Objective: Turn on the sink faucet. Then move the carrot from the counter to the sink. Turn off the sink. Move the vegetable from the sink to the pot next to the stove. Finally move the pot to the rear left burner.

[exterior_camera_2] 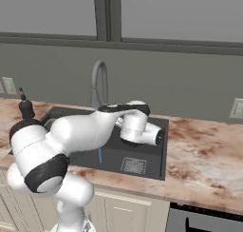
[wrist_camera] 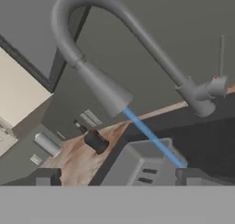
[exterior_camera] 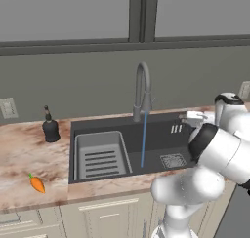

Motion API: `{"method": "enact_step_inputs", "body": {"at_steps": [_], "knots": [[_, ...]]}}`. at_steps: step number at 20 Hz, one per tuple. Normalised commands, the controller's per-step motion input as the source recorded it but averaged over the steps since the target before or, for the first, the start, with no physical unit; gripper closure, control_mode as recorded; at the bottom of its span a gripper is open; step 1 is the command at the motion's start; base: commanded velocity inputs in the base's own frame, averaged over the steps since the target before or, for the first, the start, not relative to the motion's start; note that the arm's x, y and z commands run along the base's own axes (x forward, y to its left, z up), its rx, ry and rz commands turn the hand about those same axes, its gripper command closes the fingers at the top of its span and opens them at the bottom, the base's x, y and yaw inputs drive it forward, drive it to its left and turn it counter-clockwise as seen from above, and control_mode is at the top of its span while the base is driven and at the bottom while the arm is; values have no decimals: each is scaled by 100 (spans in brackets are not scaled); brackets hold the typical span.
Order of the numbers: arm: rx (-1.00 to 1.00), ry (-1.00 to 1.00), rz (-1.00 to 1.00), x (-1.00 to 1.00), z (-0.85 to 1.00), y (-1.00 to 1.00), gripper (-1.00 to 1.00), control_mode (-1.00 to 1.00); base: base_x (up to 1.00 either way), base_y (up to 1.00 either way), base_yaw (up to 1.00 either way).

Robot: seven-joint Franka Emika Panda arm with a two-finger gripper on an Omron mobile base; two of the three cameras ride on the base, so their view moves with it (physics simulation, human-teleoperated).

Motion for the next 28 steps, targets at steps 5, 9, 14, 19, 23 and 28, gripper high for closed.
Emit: {"method": "enact_step_inputs", "body": {"at_steps": [5, 9, 14, 19, 23, 28], "knots": [[-16, 13, 0, -76, 38, 81, -100, -100, 0, 0, 0], [-22, 18, 1, -46, 49, 100, -100, -100, 0, 0, 0], [-25, 20, 1, -34, 45, 100, -100, -100, 0, 0, 0], [-29, 22, 2, -14, 14, 100, -100, -100, 0, 0, 0], [-28, 22, 2, 0, 0, 100, -100, -100, 0, 0, 0], [-24, 14, 1, 0, -6, 100, -100, -100, 0, 0, 0]]}}
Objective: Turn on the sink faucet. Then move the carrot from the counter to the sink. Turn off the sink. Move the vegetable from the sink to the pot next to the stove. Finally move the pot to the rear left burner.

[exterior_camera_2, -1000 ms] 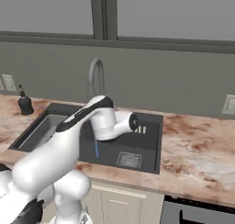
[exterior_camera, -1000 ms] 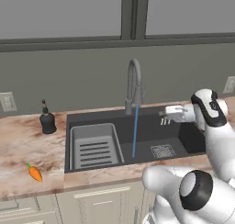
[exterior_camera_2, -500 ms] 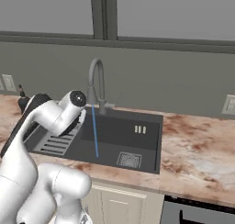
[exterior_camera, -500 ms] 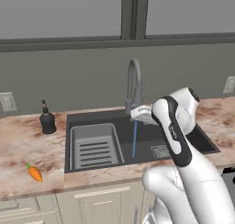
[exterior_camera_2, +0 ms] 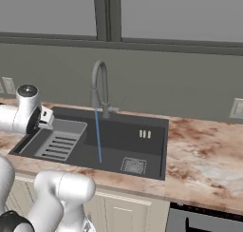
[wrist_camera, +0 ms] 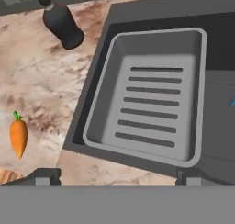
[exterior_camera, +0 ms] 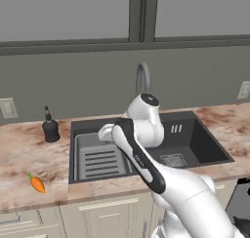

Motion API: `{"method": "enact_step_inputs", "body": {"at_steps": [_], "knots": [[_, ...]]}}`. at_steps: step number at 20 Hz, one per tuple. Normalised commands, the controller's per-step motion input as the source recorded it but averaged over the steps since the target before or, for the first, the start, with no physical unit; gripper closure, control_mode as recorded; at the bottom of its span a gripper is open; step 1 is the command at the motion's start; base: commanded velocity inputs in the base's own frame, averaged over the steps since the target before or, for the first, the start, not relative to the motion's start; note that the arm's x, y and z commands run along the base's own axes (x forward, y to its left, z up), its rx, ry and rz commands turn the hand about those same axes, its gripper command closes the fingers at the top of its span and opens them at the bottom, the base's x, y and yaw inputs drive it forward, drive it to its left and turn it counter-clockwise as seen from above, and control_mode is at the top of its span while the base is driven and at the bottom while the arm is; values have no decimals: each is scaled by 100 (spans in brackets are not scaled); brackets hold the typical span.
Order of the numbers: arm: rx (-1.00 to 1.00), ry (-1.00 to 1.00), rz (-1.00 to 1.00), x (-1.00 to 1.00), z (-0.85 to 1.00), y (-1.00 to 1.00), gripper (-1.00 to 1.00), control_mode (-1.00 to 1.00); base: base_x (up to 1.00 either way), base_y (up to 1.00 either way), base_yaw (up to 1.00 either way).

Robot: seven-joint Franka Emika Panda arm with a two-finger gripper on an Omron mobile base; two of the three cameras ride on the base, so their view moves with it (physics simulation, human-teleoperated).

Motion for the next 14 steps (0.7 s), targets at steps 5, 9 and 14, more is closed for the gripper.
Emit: {"method": "enact_step_inputs", "body": {"at_steps": [5, 9, 14], "knots": [[-16, 6, 3, -1, -27, 87, -100, -100, 0, 0, 0], [-3, 6, 12, -1, -38, 64, -100, -100, 0, 0, 0], [0, 11, 12, 0, -18, 64, -100, -100, 0, 0, 0]]}}
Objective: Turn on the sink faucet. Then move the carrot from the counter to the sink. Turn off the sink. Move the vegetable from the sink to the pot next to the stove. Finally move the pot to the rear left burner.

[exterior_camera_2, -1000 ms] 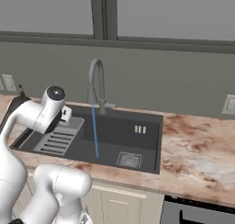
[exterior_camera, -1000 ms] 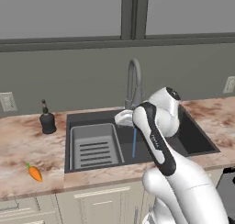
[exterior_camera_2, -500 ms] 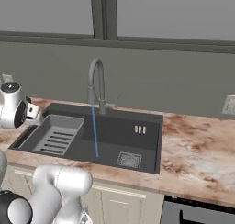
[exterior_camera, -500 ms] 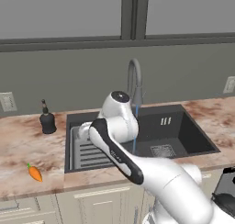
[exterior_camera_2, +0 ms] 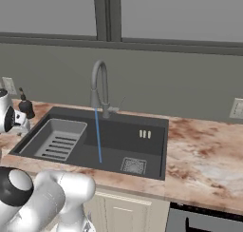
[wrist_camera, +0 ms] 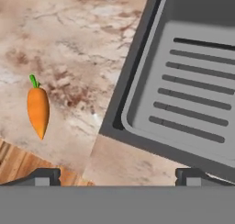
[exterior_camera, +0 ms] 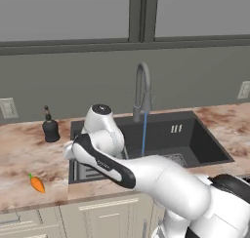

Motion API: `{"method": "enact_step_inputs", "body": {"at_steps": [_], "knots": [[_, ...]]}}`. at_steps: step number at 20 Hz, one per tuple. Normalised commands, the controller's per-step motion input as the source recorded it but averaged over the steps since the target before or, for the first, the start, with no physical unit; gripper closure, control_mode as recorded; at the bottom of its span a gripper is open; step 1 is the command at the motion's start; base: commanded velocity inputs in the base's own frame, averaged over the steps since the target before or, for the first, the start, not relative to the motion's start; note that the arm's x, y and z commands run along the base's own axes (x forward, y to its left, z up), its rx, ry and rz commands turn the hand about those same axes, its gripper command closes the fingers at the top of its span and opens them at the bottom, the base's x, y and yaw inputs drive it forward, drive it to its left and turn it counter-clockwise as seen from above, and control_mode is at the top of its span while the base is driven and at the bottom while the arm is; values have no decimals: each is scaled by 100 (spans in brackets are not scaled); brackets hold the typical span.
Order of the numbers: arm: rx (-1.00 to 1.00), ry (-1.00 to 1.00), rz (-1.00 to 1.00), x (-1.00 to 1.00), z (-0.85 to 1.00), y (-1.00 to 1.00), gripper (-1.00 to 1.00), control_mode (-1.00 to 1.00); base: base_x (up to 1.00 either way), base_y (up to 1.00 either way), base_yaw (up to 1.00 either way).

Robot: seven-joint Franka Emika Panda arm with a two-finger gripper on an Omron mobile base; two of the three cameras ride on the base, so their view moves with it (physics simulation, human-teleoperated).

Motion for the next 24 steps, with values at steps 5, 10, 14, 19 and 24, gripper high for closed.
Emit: {"method": "enact_step_inputs", "body": {"at_steps": [5, 10, 14, 19, 24], "knots": [[0, 7, 14, 0, -19, 56, -100, -100, 0, 0, 0], [-2, 7, 8, 0, -10, 60, -100, -100, 0, 0, 0], [-6, 10, 2, 0, -13, 66, -100, -100, 0, 0, 0], [-9, 13, 0, 0, -19, 57, -100, -100, 0, 0, 0], [-10, 11, 0, 0, -28, 41, -100, -100, 0, 0, 0]]}}
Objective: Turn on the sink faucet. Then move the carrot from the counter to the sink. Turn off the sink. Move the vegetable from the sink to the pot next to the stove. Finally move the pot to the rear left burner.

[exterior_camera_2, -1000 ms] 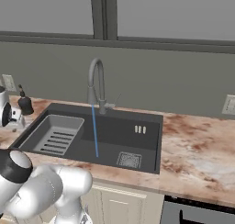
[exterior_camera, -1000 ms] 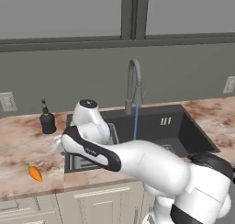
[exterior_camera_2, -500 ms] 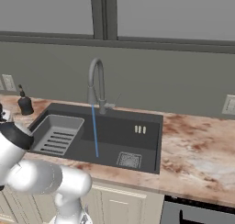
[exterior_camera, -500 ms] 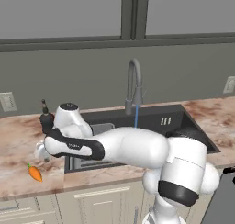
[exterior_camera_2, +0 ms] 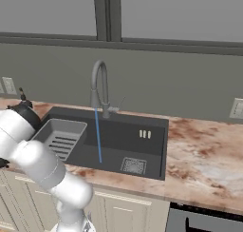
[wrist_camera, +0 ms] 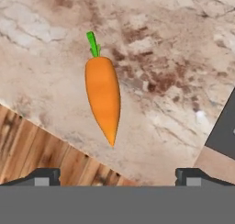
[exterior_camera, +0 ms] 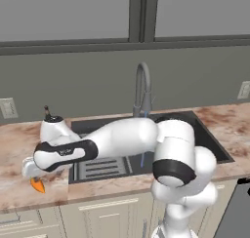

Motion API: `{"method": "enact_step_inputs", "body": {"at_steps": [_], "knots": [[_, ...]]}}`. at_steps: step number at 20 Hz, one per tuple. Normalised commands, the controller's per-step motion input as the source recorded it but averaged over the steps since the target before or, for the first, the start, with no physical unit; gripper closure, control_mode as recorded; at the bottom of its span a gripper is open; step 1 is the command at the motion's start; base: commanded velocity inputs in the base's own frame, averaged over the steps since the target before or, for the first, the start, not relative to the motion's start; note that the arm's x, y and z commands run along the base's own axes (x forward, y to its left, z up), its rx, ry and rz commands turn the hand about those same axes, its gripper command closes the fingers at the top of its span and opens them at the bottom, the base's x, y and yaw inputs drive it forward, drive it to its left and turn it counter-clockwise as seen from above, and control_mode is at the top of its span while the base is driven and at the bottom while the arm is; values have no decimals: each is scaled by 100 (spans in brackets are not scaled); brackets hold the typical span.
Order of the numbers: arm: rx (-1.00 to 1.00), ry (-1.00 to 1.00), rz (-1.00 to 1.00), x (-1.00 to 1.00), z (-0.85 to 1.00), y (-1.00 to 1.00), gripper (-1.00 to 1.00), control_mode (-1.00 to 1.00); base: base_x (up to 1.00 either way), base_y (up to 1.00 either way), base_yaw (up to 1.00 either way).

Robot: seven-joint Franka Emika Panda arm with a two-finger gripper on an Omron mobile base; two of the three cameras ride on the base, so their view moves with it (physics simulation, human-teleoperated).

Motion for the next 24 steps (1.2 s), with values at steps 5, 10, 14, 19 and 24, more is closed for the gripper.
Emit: {"method": "enact_step_inputs", "body": {"at_steps": [5, 10, 14, 19, 24], "knots": [[-11, 6, -1, 2, -26, 26, -100, -100, 0, 0, 0], [-10, 9, -4, 19, -1, 29, -100, -100, 0, 0, 0], [-9, 8, -2, 23, -7, 20, -100, -100, 0, 0, 0], [-8, 0, 0, 17, -36, 7, -100, -100, 0, 0, 0], [-7, 0, 0, 7, -38, 5, -100, -100, 0, 0, 0]]}}
